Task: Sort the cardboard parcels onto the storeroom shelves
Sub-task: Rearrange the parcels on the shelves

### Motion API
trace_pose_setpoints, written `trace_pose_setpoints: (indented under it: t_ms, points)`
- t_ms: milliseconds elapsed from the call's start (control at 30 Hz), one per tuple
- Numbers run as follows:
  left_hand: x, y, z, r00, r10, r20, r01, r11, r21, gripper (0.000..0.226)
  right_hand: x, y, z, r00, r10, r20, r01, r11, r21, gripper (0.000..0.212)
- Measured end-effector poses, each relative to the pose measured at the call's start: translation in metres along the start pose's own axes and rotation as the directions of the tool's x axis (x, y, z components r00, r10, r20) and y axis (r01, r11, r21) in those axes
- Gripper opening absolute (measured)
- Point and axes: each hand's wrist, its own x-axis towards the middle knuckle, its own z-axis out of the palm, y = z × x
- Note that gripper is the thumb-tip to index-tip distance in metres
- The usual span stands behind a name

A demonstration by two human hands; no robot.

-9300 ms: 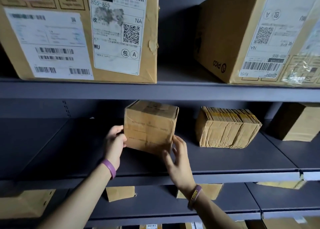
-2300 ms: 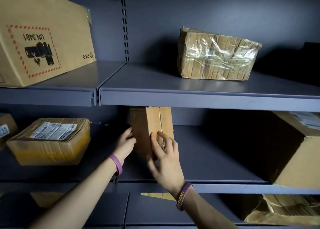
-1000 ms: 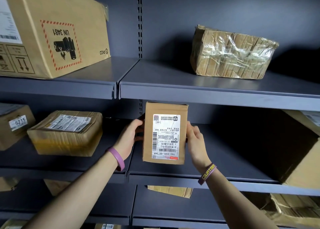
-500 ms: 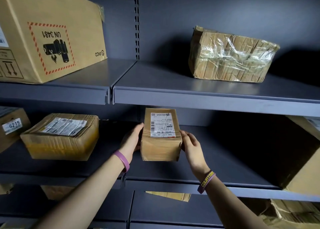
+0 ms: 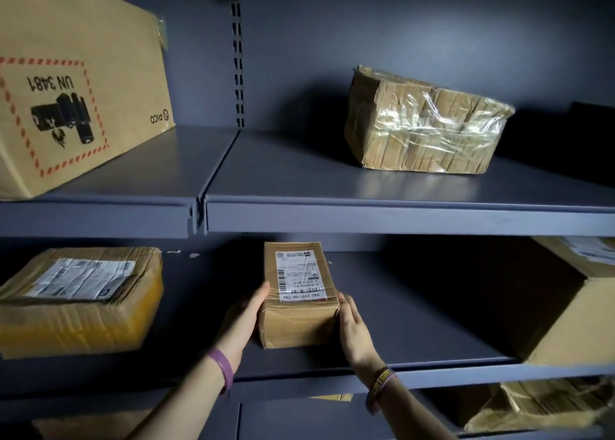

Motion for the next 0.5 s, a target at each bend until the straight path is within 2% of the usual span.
trace_pose_setpoints:
  t_ms: [133,200,267,367,500]
  points:
    - [0.001,0.009,0.001,0.998,0.009,-0.058,-0.01,1.0,-0.027,0.052,-0.003,0.002,-0.006,0.999,-0.022,-0.027,0.024,0.996,0.087,0.028]
    - [0.002,0.023,-0.005,0.986,0.056,-0.159,-0.059,0.998,-0.02,0.051,-0.011,0.003,-0.015,0.997,-0.001,-0.074,0.016,0.978,0.209,0.031]
    - [-0.005,0.04,-0.006,0.967,0.145,-0.208,-0.154,0.988,-0.025,0.04,-0.018,0.004,-0.029,0.993,0.004,-0.117,0.026,0.967,0.254,0.026]
    - [-0.032,0.06,0.013,0.943,0.316,-0.103,-0.316,0.949,0.015,0.027,-0.022,0.001,-0.056,0.984,-0.034,-0.174,0.074,0.971,0.228,0.021]
    - [-0.06,0.071,0.066,0.93,0.366,-0.016,-0.367,0.93,-0.002,0.019,-0.027,-0.002,-0.096,0.981,-0.091,-0.174,0.123,0.975,0.184,0.021]
